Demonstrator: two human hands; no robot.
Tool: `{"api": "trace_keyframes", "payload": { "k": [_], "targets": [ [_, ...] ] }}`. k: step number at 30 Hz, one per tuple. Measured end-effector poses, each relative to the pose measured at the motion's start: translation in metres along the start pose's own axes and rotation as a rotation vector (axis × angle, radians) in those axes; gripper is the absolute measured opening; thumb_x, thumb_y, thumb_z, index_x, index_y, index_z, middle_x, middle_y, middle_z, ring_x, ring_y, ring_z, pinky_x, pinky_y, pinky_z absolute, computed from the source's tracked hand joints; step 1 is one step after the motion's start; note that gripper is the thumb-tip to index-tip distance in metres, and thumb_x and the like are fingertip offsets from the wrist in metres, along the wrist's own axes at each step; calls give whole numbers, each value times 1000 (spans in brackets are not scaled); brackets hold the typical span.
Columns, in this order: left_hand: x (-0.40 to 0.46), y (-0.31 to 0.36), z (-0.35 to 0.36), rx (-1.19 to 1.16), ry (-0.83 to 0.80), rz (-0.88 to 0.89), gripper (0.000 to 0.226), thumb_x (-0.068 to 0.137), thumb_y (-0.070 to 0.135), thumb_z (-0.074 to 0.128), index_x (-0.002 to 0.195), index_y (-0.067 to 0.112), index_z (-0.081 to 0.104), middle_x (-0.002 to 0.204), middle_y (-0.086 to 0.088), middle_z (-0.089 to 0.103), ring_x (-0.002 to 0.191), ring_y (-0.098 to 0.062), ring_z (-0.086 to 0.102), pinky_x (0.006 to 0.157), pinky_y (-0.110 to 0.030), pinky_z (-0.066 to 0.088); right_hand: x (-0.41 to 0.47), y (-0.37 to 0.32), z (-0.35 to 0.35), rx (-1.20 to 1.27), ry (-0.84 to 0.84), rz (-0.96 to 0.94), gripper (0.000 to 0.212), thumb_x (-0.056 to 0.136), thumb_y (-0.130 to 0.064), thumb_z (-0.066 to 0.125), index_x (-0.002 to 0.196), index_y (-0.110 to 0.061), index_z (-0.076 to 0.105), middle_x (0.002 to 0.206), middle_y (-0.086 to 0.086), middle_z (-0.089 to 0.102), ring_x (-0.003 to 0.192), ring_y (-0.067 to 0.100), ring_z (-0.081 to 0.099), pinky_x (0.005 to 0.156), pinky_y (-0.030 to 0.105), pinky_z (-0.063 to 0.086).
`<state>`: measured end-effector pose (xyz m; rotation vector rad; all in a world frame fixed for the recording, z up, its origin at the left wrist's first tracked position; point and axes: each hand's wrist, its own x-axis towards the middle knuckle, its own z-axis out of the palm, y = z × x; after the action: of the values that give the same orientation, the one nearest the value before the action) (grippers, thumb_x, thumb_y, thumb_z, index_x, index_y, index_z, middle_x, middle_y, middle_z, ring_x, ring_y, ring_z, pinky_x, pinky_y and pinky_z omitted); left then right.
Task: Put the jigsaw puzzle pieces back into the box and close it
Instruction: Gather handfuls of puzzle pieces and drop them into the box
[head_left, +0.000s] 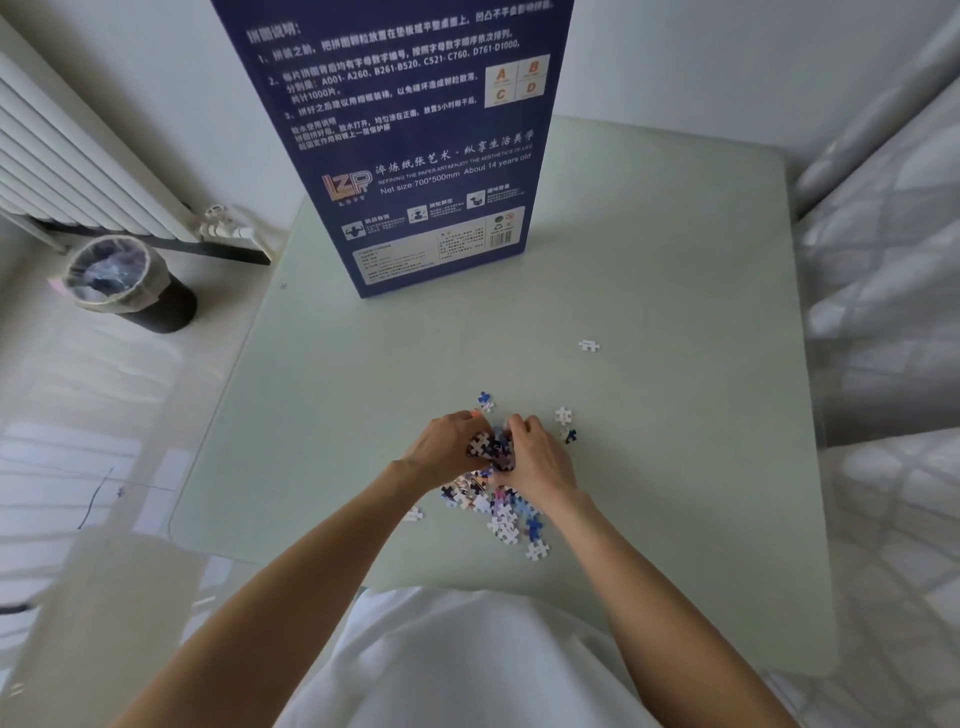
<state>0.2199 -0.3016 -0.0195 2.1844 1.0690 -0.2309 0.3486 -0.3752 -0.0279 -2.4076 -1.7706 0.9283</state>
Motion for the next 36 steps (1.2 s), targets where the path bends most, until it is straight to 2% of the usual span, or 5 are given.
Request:
{"api": "trace_keyframes", "payload": {
  "k": [12, 19, 26, 33, 36],
  "targets": [
    [-6, -6, -3, -16, 0, 25, 40, 82, 28, 70, 118, 15, 58, 112, -8, 58, 97, -27, 59, 83, -32, 45, -2, -7, 2, 22, 59, 1, 53, 74, -32, 76, 110, -11, 43, 111, 4, 51, 94, 19, 52, 73, 22, 39],
    [-10, -14, -4, -121, 42, 21, 28, 85, 25, 67, 112, 16, 64, 104, -2, 70, 89, -20, 65, 72, -17, 38, -2, -9, 0, 38, 54, -38, 60, 77, -28, 74, 126, -17, 41, 116, 1, 55, 99, 18, 56, 78, 24, 45],
    [-20, -36, -14, -199, 131, -82, 22, 84, 20, 68, 106, 16, 67, 98, -1, 71, 89, -19, 65, 73, -19, 43, -1, -10, 0, -13, 12, -43, 34, 82, -24, 68, 110, -14, 50, 107, 1, 48, 78, 13, 45, 63, 21, 34],
    [-22, -40, -21, -194, 195, -135, 22, 84, 21, 68, 105, 17, 68, 100, -1, 71, 89, -17, 65, 71, -15, 39, -5, -1, -11, 156, 119, -24, 21, 84, -24, 67, 97, -10, 58, 86, -3, 54, 78, 13, 49, 67, 21, 33],
    [-25, -31, -35, -206, 264, -98, 18, 83, 21, 68, 102, 19, 70, 95, 1, 72, 84, -14, 65, 67, -14, 38, -10, 2, -30, 246, 126, -26, 27, 81, -25, 71, 102, -10, 64, 95, 1, 64, 83, 13, 53, 71, 21, 35]
  ]
}}
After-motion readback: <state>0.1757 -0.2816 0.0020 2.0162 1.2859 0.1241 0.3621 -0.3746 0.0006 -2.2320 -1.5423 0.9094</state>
